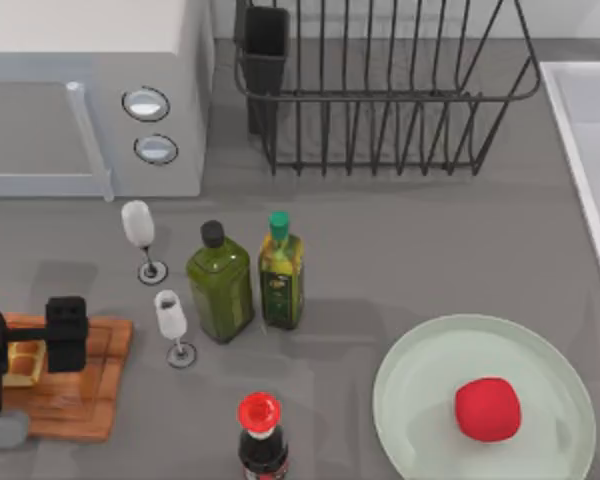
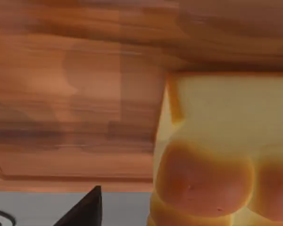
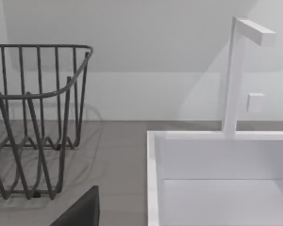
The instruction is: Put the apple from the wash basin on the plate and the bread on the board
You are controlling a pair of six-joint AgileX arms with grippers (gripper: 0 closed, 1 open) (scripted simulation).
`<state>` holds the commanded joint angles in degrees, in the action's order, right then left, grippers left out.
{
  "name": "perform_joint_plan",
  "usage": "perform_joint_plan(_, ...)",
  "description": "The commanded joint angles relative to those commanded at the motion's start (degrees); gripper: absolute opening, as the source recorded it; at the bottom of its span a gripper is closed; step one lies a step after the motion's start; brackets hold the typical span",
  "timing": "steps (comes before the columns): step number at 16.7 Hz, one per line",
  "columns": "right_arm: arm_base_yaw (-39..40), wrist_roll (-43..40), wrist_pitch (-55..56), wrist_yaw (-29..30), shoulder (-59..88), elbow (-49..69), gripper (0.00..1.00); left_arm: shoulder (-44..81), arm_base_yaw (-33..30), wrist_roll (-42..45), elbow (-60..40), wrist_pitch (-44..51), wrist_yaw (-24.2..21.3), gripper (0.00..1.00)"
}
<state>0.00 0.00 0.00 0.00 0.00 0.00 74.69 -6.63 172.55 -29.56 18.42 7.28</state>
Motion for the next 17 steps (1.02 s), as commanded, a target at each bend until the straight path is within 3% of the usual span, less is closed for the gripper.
perform_joint_plan(3, 0.0, 0.0, 0.0, 0.0, 0.0, 0.0, 1.0, -6.1, -0.06, -8.78, 1.92, -1.07, 0.64, 1.0)
perform_joint_plan(7, 0.0, 0.0, 0.0, 0.0, 0.0, 0.0, 1.0, -17.67, 0.06, -28.79, 6.36, -3.12, 1.37, 1.0)
perform_joint_plan(11, 0.0, 0.0, 0.0, 0.0, 0.0, 0.0, 1.0, -31.08, 0.55, -57.9, 11.89, -5.79, 1.48, 1.0)
perform_joint_plan(17, 0.0, 0.0, 0.0, 0.0, 0.0, 0.0, 1.0, -50.86, 2.11, -109.03, 20.01, -10.53, -0.18, 1.0)
